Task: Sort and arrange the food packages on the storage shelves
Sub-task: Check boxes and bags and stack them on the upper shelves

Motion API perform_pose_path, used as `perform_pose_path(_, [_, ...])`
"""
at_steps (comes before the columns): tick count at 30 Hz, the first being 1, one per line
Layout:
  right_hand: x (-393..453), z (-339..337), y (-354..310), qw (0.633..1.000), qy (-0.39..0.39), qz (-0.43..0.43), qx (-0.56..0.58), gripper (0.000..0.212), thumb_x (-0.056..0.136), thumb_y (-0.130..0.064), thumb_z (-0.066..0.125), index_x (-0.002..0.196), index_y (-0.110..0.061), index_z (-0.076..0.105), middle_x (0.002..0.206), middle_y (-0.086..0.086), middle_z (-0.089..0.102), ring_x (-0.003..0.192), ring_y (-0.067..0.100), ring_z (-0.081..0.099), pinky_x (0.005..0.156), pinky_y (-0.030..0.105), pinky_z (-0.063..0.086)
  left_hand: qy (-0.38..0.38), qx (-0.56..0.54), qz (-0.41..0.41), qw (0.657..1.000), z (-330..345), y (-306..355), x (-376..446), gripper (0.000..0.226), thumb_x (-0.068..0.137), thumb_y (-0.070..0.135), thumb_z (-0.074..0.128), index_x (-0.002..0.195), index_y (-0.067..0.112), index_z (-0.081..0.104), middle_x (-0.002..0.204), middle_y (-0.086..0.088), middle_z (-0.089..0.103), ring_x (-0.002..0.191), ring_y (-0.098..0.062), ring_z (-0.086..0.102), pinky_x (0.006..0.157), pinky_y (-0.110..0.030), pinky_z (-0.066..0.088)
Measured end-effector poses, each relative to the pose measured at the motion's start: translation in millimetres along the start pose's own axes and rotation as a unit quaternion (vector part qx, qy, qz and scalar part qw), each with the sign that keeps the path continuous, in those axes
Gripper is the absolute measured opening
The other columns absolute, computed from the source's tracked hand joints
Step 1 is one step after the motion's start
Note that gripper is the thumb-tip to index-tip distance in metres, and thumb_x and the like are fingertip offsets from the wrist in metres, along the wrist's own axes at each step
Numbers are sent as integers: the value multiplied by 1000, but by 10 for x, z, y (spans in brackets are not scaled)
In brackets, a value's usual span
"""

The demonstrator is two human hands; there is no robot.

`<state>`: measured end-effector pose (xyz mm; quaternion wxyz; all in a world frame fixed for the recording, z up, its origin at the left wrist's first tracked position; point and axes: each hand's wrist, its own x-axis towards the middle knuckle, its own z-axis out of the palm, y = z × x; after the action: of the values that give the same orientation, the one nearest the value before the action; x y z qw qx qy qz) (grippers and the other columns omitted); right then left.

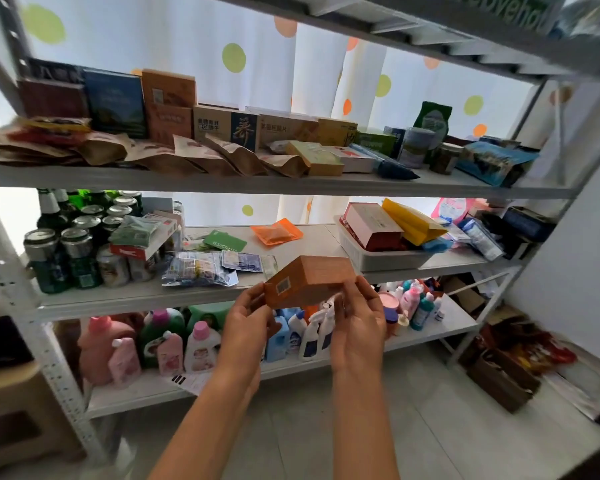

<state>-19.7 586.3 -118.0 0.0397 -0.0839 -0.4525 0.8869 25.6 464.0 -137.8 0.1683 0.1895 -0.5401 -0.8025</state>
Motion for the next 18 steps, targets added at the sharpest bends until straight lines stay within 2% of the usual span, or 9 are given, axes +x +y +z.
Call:
perform_pose_path(3, [-5, 2, -16, 999, -20, -7, -34, 26, 87, -22, 72, 113, -24, 71, 98, -10, 78, 103, 19, 71, 91, 41, 58, -10, -33, -22, 999, 9, -10, -20, 42, 94, -7, 41, 116, 21, 62, 111, -7, 68, 104, -23, 61, 89, -41, 53])
perform_pose_path(5, [-28, 2, -27, 998, -34, -9, -42, 22, 90, -18, 69, 111, -25, 71, 92, -13, 78, 100, 18, 72, 94, 43, 57, -17, -70, -37, 997, 5, 9, -21, 45, 91, -11, 38, 112, 20, 63, 111, -9, 68, 104, -22, 60, 91, -42, 51])
perform_pose_path(8, [-64, 6, -36, 998, -46, -5, -43, 24, 94, -12, 64, 114, -24, 71, 89, -15, 78, 92, 13, 75, 87, 41, 60, -25, -114, -61, 991, 9, 42, -16, 48, 86, -14, 35, 111, 19, 61, 113, -12, 64, 104, -24, 59, 90, -44, 51])
perform_pose_path(11, [-63, -11, -47, 997, -37, -12, -64, 24, 97, -11, 62, 112, -26, 71, 85, -17, 77, 88, 10, 74, 76, 31, 61, -36, -123, -69, 989, 9, 44, -22, 39, 91, -6, 38, 117, 16, 59, 118, -15, 59, 107, -27, 56, 88, -44, 53])
perform_pose_path(15, [-73, -9, -63, 996, -11, -29, -87, 24, 99, -13, 59, 112, -27, 73, 91, -15, 78, 98, 14, 72, 82, 35, 61, -37, -133, -81, 987, 15, 44, -15, 28, 99, 12, 46, 123, 12, 58, 125, -17, 59, 119, -31, 56, 95, -50, 54])
perform_pose_path(18, [-109, -1, -59, 995, -9, -41, -94, 24, 100, -15, 59, 115, -26, 72, 84, -22, 76, 89, 8, 73, 82, 33, 59, -32, -128, -82, 988, 32, 46, -8, 25, 102, 14, 49, 126, 14, 57, 123, -16, 62, 117, -29, 59, 89, -51, 56])
